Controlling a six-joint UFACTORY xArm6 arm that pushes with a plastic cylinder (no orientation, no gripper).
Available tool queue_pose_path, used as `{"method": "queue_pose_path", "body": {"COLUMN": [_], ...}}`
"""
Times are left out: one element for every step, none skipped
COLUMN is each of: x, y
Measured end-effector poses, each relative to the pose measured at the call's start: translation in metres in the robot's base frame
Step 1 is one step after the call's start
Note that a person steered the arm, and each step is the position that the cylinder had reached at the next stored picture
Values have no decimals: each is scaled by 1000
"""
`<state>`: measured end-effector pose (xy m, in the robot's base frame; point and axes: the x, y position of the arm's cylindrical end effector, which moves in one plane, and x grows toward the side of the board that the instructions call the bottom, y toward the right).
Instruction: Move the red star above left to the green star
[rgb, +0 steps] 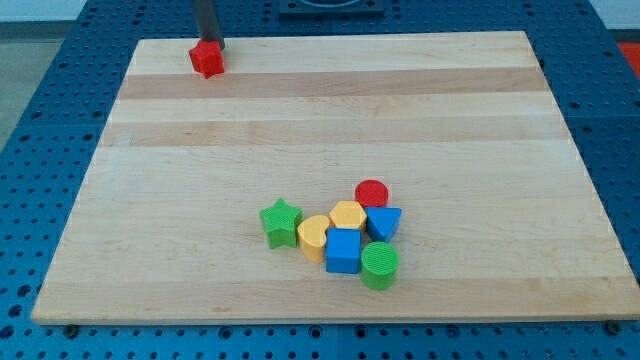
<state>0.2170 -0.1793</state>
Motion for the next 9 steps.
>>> {"method": "queue_pose_path", "body": {"x": [8, 14, 31, 52, 68, 74, 85, 110, 143], "y": [-5, -16, -29, -40, -37, -17, 15, 31, 31]}}
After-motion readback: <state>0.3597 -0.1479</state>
